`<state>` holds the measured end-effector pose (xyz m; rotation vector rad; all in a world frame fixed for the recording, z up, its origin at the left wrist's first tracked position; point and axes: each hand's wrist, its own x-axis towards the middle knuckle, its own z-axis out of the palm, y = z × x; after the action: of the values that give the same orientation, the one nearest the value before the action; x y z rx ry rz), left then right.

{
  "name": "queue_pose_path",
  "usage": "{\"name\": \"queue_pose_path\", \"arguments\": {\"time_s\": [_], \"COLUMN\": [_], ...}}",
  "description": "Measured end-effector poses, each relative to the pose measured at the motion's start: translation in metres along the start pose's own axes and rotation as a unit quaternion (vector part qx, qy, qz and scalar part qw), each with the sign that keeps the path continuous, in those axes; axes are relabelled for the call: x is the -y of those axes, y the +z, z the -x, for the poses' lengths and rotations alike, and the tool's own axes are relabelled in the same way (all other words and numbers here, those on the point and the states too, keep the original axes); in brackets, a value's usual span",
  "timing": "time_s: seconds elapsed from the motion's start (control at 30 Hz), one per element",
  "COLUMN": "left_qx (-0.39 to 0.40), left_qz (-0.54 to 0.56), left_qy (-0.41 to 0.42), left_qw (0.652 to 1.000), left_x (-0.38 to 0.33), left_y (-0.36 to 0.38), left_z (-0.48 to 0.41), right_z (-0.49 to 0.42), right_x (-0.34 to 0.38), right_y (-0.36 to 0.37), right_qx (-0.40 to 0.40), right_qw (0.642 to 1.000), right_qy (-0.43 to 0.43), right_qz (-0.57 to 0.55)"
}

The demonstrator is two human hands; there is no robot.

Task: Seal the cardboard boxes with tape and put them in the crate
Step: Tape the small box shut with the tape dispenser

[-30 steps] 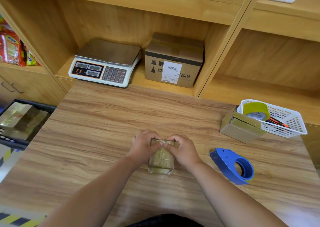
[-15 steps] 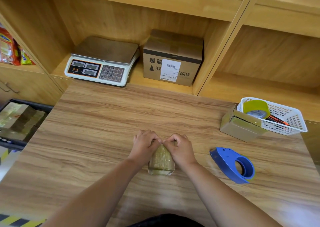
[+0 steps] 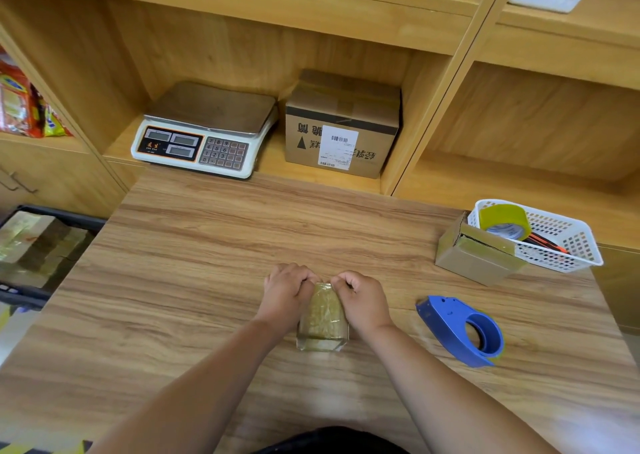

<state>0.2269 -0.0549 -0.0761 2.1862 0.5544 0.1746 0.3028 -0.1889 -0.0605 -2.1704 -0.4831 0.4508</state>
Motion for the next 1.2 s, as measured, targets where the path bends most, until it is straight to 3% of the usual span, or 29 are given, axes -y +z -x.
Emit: {"name": "queue_pose_path", "arguments": {"time_s": [0.2,0.37,0.47,0.63,0.93,1.1,1.2], "left_qx": [-0.015,0.051,0.038,-0.007,0.075,0.099,0.130], "left_qz": [-0.043,-0.060,-0.055,0.048,0.125,0.051,-0.031], "left_qy": [-0.019,-0.101,-0.075,-0.053,-0.095,-0.090,-0.053], "left_qw": [0.999,0.992,0.995,0.997,0.985,0.990,0.990], "left_x": [-0.003,-0.010,-0.014,-0.020,0.004,0.013,0.011], "left_y": [-0.003,-0.006,-0.007,-0.007,0.004,0.000,-0.007], "left_z": [0.008,0.012,0.014,0.013,0.024,0.011,-0.005], "right_z": [0.008,0.013,0.018,0.019,0.045,0.033,0.018], "right_x": [-0.003,-0.010,-0.009,-0.002,-0.030,-0.025,-0.022], "right_y": [-0.003,-0.006,-0.004,-0.007,0.012,0.009,0.001], "right_qx": [0.028,0.020,0.013,-0.071,-0.010,-0.001,0.045], "right_qw": [0.990,0.992,0.993,0.989,0.999,1.000,0.998], "right_qy": [0.073,0.124,0.102,0.084,0.021,0.017,0.030], "right_qz": [-0.122,0.022,0.053,-0.103,-0.035,-0.017,0.032]}}
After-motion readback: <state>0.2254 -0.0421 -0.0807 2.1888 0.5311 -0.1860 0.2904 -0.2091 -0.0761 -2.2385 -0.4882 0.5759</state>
